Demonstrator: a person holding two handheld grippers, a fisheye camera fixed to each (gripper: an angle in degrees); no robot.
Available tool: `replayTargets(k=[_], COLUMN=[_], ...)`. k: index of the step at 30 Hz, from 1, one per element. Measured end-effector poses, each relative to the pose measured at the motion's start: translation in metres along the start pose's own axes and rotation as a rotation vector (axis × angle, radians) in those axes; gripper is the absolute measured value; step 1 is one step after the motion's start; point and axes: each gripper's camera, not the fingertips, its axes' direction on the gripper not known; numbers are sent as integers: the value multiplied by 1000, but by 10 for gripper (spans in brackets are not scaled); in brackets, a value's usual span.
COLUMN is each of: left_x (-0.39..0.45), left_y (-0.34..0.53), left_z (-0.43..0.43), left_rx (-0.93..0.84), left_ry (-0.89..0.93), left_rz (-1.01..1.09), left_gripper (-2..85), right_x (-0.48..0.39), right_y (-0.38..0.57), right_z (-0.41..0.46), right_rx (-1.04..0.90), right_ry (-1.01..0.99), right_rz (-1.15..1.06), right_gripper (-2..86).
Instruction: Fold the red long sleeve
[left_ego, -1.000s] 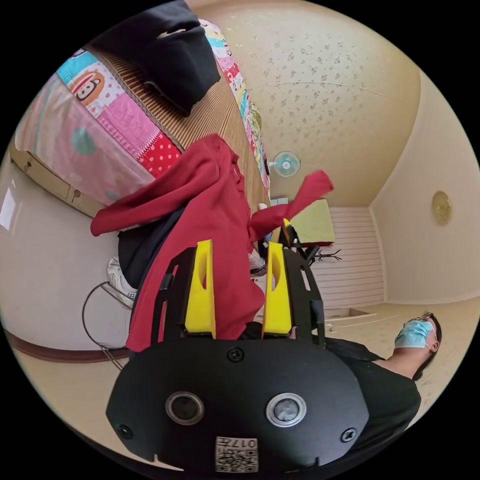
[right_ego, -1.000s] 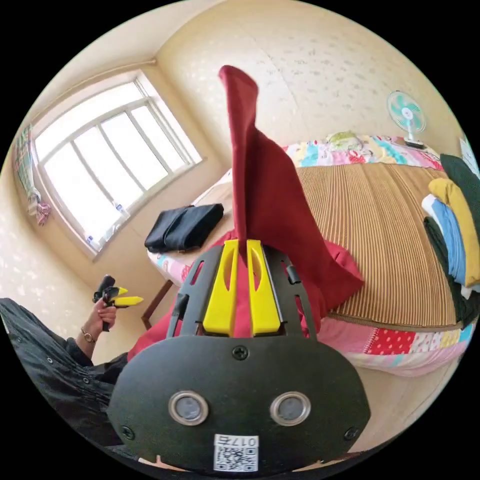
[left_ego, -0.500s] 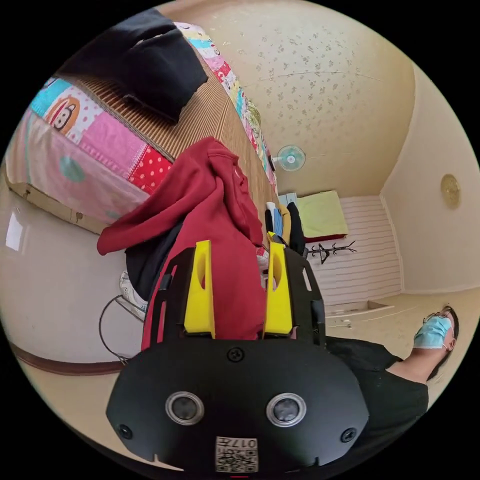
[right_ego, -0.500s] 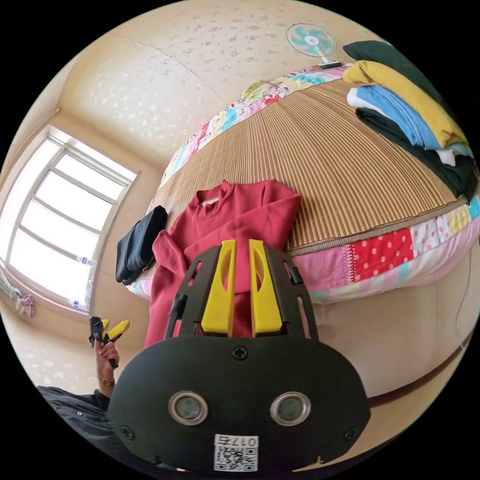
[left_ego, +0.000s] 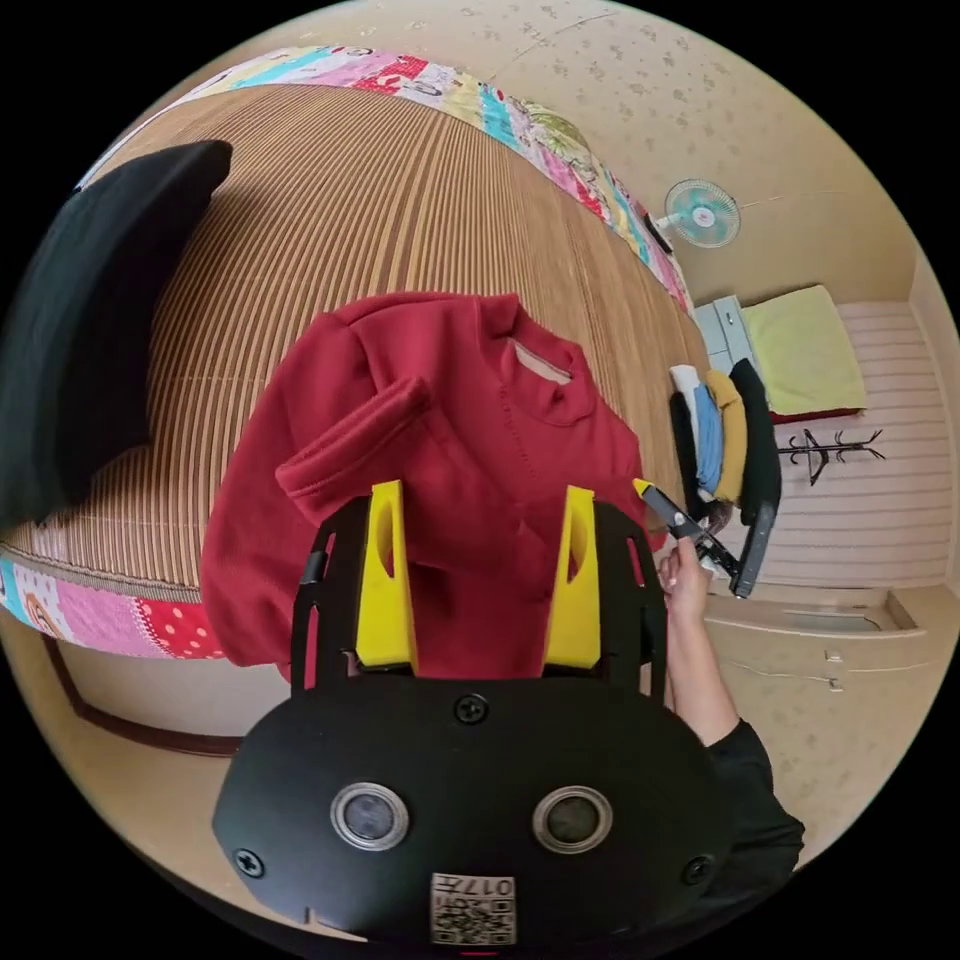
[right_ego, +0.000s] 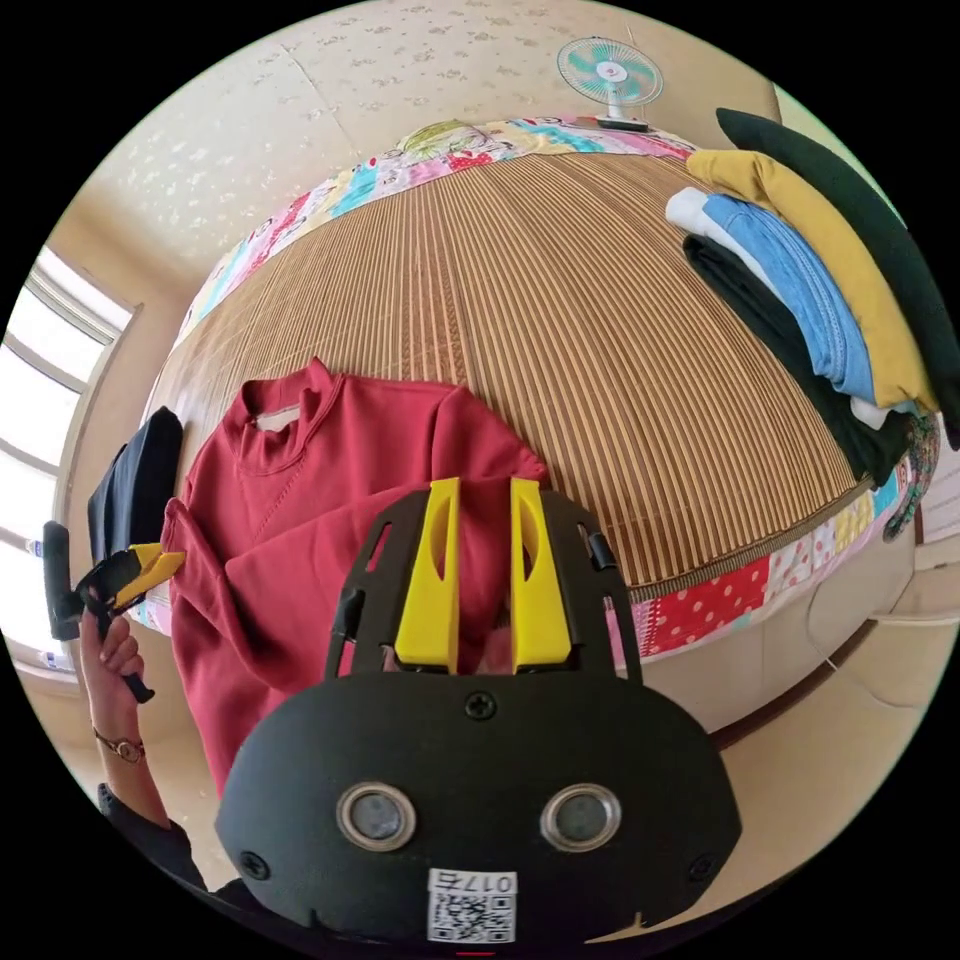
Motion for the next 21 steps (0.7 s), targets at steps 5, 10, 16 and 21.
replayTargets(k=[5, 10, 16, 21], left_x=[-4, -34, -166, -262], left_y=[13, 44, 61, 110], left_z=[0, -86, -82, -68], left_rx=[40, 269, 358, 332], left_ry=[-209, 417, 744, 716], left_rz=[86, 339, 214, -47], left_gripper=[31, 8, 22, 97], right_x=[7, 69, 130, 167], right_y=[16, 43, 48, 67], right_z=[-7, -44, -28, -30], right_rx=[56, 269, 289, 254], right_ry=[6, -251, -269, -406], right_rz=[-64, 158, 328, 308], right_gripper=[34, 25, 15, 26])
